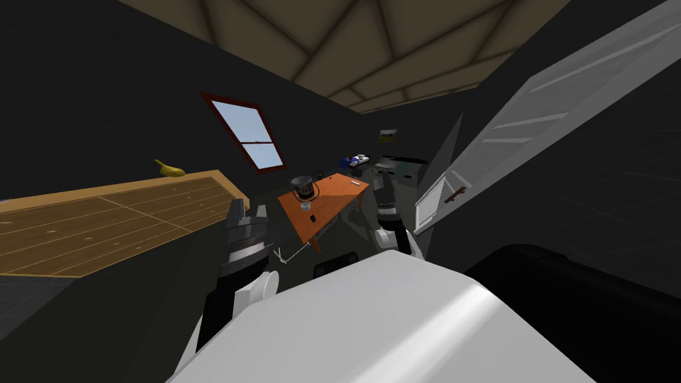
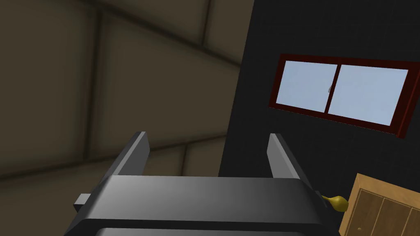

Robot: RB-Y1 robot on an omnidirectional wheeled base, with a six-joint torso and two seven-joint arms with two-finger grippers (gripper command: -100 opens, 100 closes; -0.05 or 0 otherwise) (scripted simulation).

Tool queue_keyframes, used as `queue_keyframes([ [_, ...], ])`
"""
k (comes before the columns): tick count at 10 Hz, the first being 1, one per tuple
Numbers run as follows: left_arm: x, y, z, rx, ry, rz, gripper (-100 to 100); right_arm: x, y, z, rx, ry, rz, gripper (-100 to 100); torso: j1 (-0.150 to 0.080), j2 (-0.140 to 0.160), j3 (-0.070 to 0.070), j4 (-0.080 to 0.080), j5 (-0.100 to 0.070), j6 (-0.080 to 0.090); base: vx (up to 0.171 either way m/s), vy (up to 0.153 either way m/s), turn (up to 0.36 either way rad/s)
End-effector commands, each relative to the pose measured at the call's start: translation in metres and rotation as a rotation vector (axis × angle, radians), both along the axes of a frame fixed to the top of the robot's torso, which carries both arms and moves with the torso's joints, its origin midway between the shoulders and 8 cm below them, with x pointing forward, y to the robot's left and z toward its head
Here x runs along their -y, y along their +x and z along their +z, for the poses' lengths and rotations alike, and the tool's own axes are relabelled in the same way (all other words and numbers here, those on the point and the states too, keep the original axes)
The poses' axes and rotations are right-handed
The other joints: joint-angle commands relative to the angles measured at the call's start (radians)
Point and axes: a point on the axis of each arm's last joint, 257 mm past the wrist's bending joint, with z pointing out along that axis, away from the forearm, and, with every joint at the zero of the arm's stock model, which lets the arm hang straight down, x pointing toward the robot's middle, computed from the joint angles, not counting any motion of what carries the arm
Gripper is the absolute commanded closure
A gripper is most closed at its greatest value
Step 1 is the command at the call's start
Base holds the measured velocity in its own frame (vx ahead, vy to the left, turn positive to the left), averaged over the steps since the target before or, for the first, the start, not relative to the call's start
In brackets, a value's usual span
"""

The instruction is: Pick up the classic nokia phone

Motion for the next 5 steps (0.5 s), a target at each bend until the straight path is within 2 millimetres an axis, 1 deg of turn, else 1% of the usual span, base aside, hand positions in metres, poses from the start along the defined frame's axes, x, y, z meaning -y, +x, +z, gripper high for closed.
queue_keyframes([
  [1,0.000,0.009,-0.012,-0.044,0.022,-0.008,-100,0.000,0.000,0.000,0.000,0.000,0.000,0,0.000,0.000,0.000,0.000,0.000,0.000,0.014,-0.011,-0.043],
  [5,-0.007,0.034,-0.048,-0.172,0.058,-0.005,-100,0.000,0.000,0.000,0.000,0.000,0.000,0,-0.001,-0.002,-0.001,-0.001,0.000,0.000,0.028,-0.023,-0.051],
])
